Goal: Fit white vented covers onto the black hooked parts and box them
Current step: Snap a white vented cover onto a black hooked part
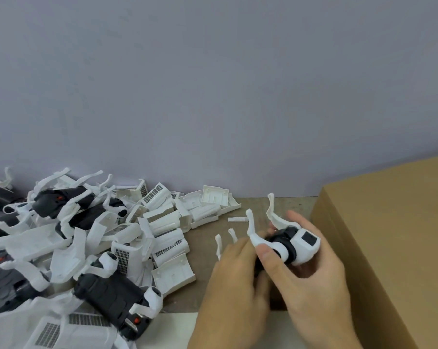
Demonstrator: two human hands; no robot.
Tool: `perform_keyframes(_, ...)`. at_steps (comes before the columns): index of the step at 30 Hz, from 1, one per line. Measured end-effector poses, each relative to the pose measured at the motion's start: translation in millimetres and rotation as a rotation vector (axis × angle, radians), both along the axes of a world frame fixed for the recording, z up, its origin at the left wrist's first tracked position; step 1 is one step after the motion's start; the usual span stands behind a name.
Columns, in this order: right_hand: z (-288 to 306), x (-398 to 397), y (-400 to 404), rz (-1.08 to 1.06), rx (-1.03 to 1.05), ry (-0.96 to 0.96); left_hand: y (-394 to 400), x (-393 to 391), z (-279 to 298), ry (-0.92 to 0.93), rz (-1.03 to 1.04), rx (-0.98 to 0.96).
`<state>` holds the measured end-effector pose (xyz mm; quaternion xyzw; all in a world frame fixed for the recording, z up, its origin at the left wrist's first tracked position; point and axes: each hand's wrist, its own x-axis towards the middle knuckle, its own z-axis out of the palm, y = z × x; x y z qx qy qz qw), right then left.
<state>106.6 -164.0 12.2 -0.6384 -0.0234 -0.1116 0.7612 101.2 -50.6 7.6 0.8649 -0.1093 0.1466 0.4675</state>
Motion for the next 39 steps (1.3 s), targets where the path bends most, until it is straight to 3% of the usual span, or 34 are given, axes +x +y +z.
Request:
perform_keyframes(4, 1, 1, 0, -0.104, -0.042, 0.003, 0, -1, 1, -0.008, -0.018, 0.044)
perform_keyframes(8, 0, 3, -1, -0.196, 0.044, 0.021, -5, -4, 6, -0.004, -0.024, 0.088)
perform_keyframes(14, -4, 3, 5, 0.012, 0.009, -0.017, -1, -1, 5, -0.106, 0.109, -0.037)
perform_keyframes(16, -6, 2, 6, 0.033, 0.007, -0.044, -2, 1, 10, -0.084, 0.232, -0.241)
perform_keyframes(19, -10, 3, 4, -0.017, 0.007, 0.01, 2, 1, 18, 0.152, 0.342, -0.771)
perform_keyframes(21, -14, 8, 0, -0.03, 0.012, 0.097, 8, -2, 23, 0.319, 0.253, -1.157)
perform_keyframes(22, -14, 10, 0, -0.029, 0.025, 0.143, 10, -3, 23, 0.343, 0.193, -1.25)
perform_keyframes(27, -12, 12, 5, 0.116, 0.09, 0.277, 5, 2, 20, 0.305, 0.268, -1.118)
perform_keyframes(31, -10, 12, 4, 0.265, 0.305, 0.356, 9, 3, 21, 0.312, 0.246, -1.32)
perform_keyframes(34, -9, 7, 7, 0.356, 0.26, 0.368, 12, 1, 20, 0.388, 0.142, -1.404)
perform_keyframes(39, -7, 3, 11, 0.49, 0.263, 0.272, 12, 1, 15, 0.394, 0.054, -1.218)
